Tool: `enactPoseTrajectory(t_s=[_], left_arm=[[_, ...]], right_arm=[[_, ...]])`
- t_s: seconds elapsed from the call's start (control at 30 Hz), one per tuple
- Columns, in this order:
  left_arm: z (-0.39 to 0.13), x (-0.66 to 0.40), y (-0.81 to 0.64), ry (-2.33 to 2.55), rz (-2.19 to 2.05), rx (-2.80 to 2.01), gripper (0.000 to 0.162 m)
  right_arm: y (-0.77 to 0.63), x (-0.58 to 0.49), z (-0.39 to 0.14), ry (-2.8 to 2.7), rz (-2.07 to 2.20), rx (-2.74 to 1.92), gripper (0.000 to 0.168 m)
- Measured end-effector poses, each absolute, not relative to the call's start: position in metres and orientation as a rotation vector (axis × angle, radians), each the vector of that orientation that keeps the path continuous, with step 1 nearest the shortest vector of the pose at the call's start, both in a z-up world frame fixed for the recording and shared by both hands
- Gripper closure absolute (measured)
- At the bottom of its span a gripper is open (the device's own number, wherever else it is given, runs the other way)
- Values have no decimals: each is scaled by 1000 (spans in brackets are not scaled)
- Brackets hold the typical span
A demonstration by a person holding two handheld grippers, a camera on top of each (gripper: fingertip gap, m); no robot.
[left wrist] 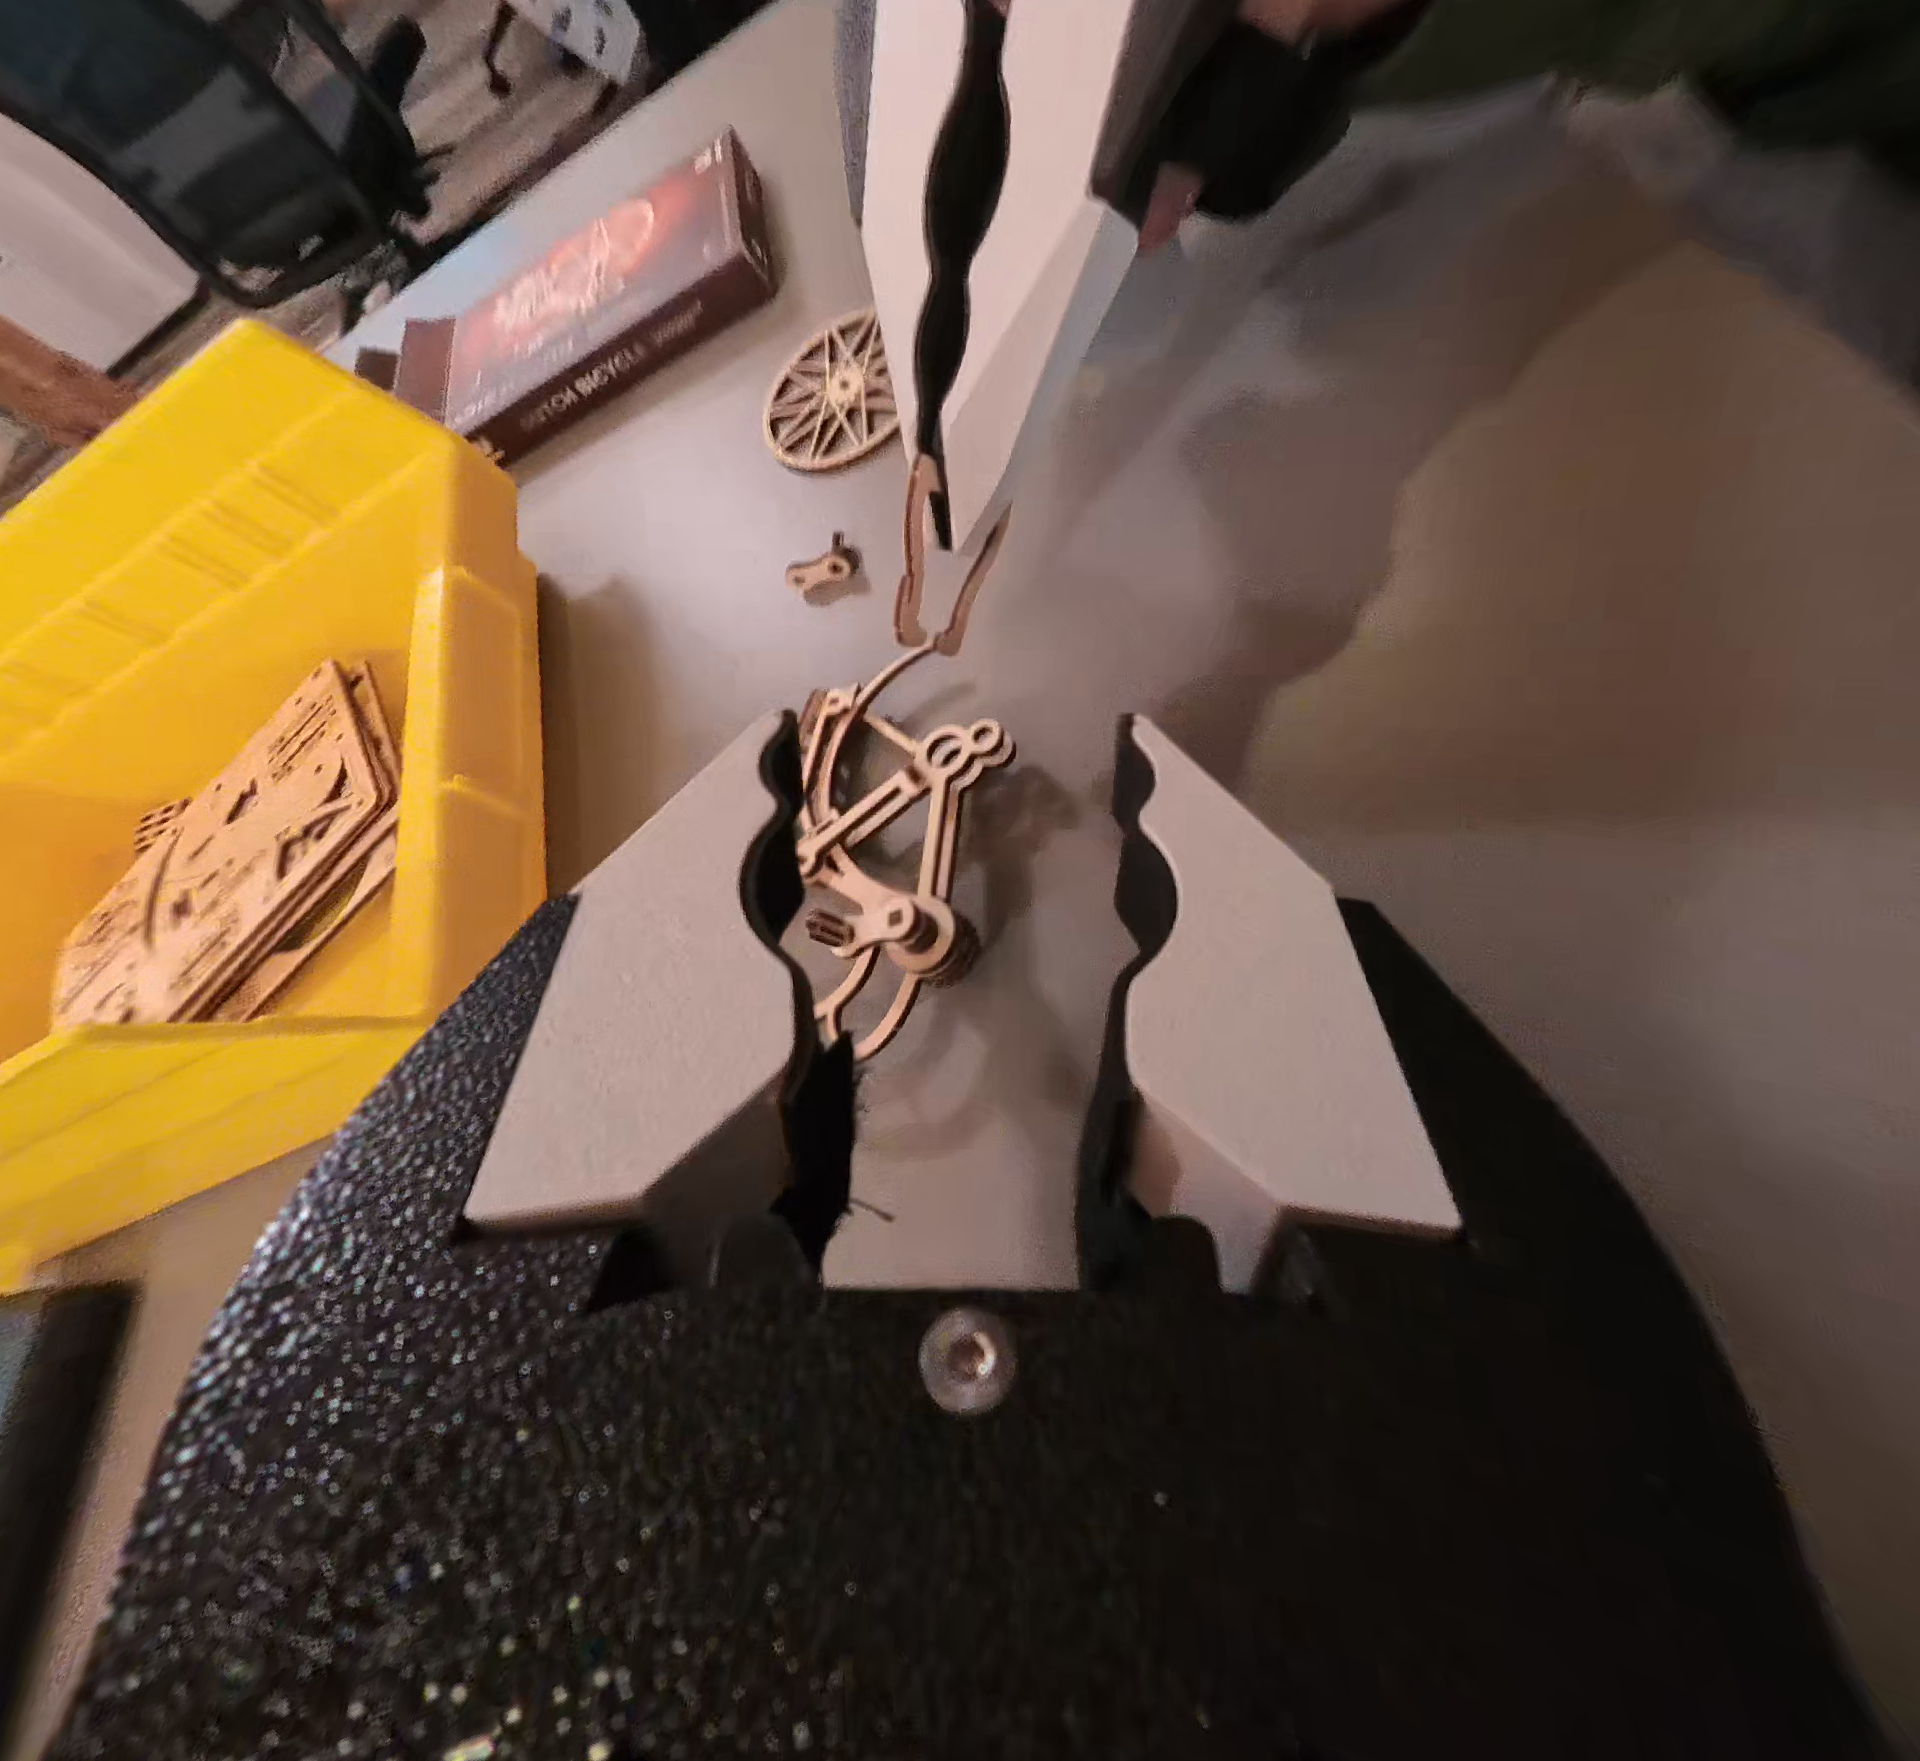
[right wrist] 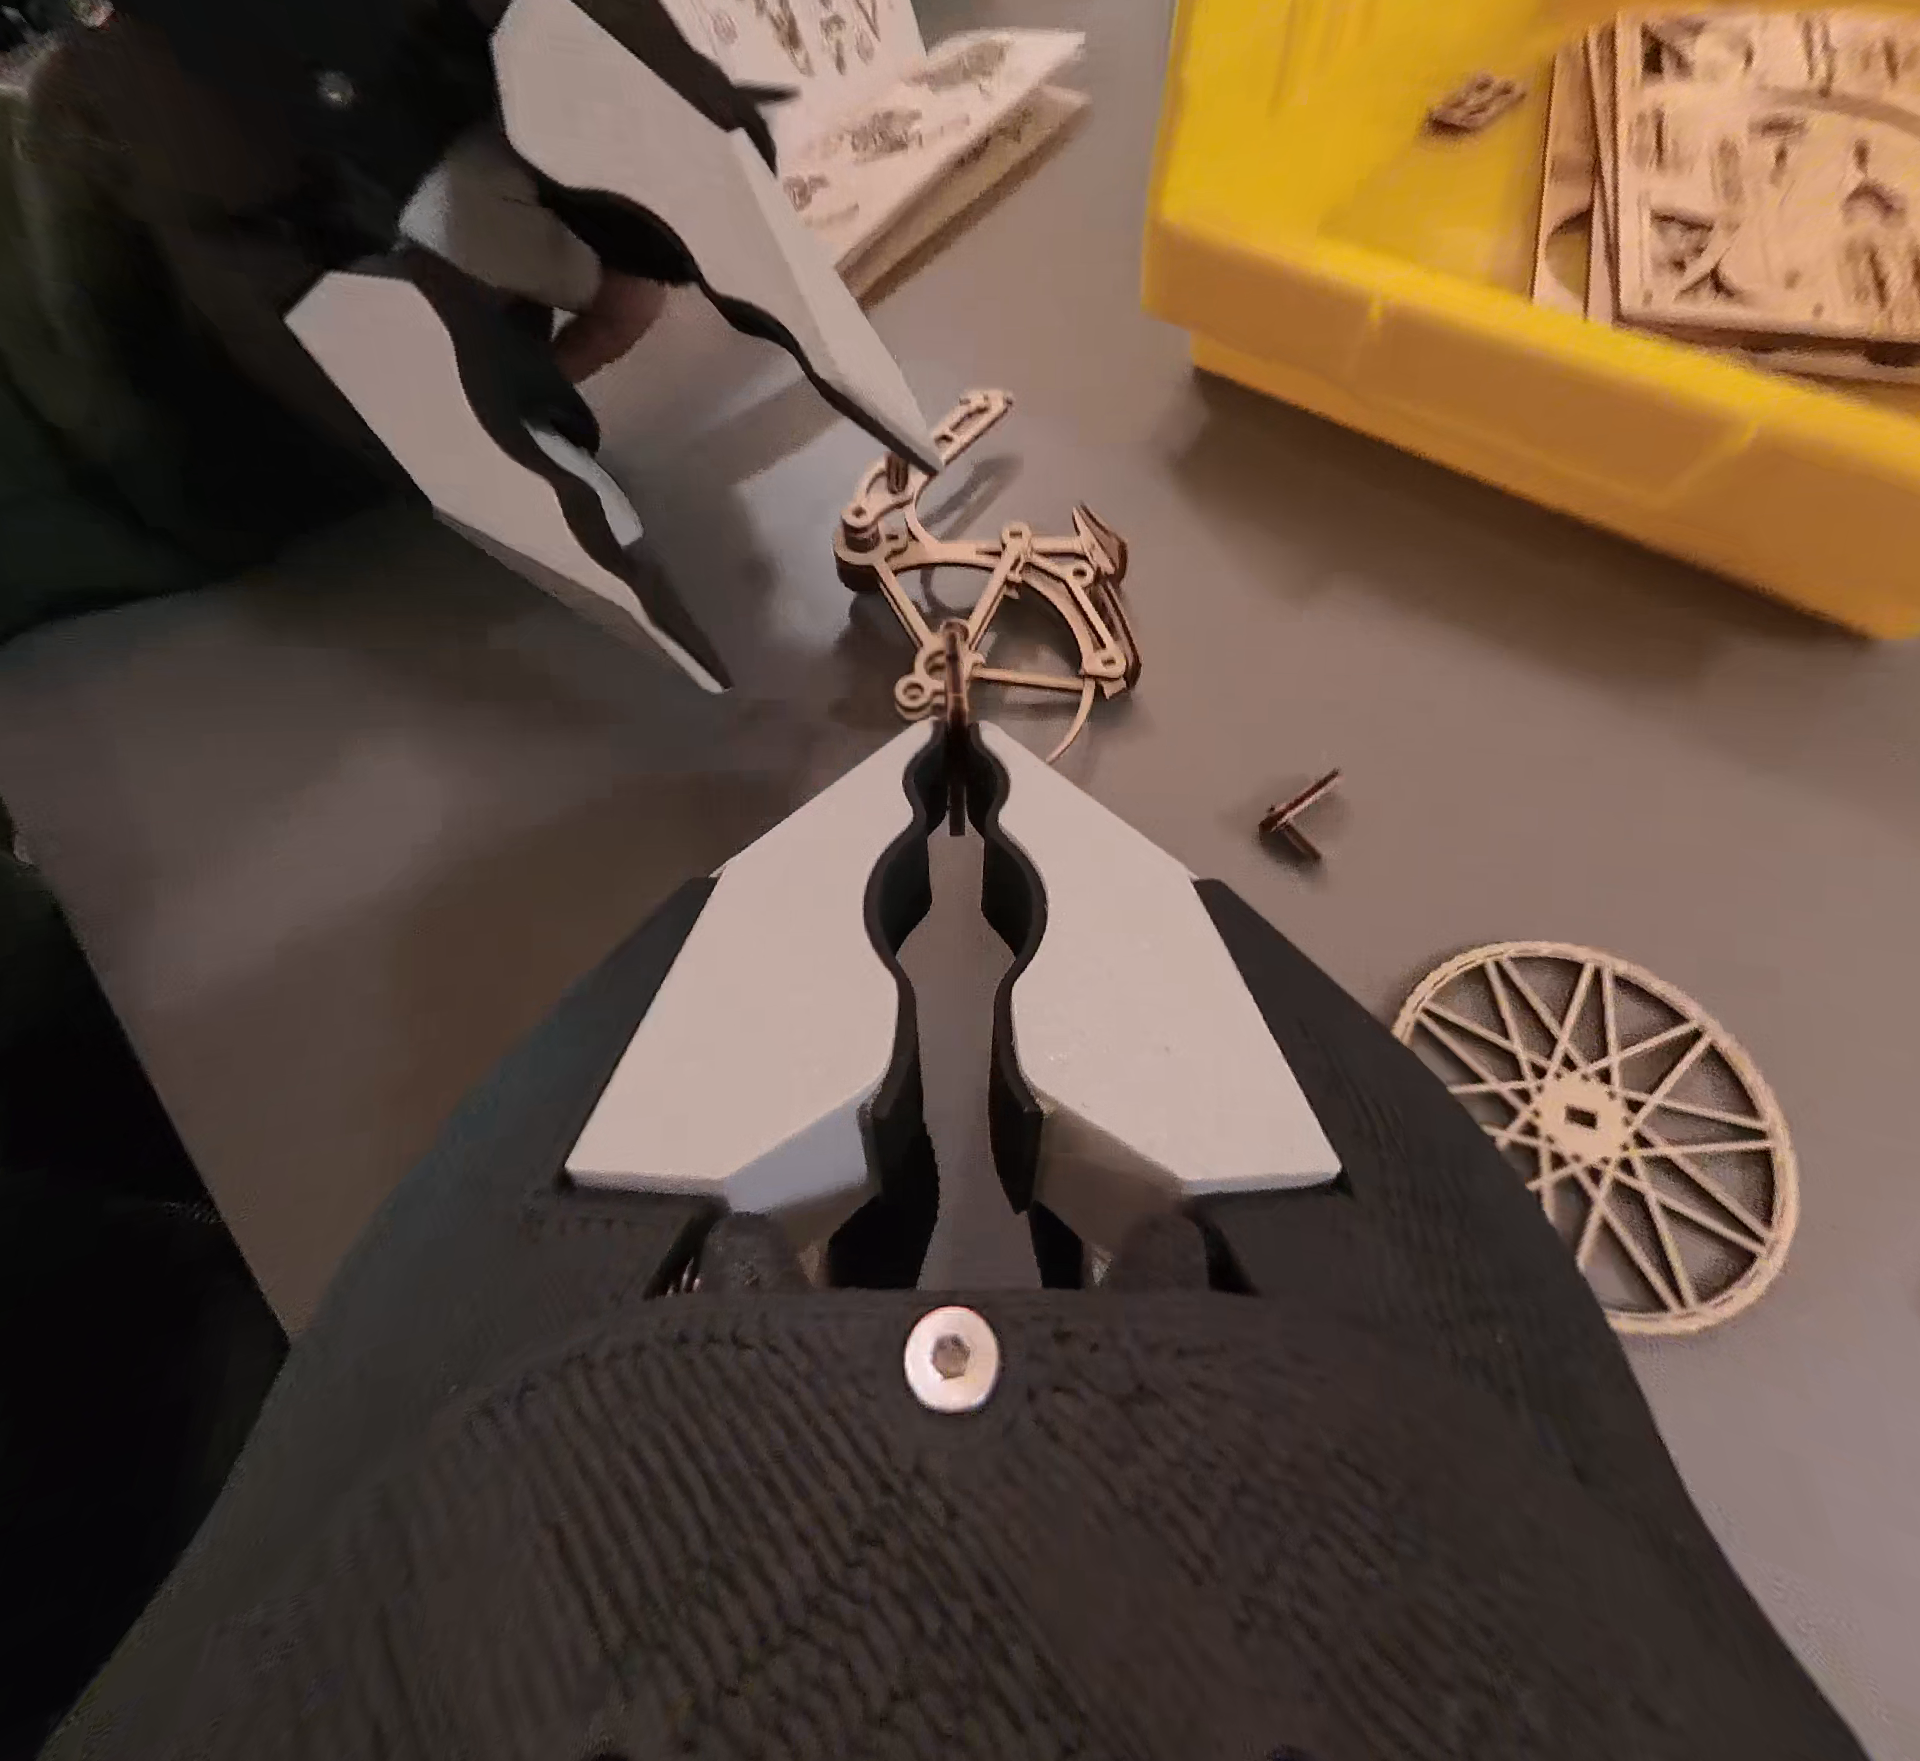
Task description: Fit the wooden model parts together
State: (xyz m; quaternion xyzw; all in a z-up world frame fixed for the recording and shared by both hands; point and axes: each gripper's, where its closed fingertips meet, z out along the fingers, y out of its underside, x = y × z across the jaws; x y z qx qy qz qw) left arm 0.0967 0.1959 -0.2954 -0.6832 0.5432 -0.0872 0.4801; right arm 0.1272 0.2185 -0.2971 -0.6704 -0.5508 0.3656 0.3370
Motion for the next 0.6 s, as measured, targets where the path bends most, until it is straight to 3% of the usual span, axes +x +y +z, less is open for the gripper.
enactPoseTrajectory(t_s=[0.03, 0.27, 0.47, 0.6], left_arm=[[-300, 95, 199, 1344, -147, -1671, 104], [-314, 83, 212, 1526, 390, -1516, 107], [-322, 83, 220, 1618, 663, -1414, 129], [-327, 83, 226, 1598, 632, -1432, 139]], right_arm=[[219, 127, -301, -1430, 960, -1773, 168], [222, 128, -315, -1353, 1070, -1907, 168], [222, 127, -314, -1299, 1191, -1931, 168], [223, 127, -310, -1266, 1251, -1931, 168]])
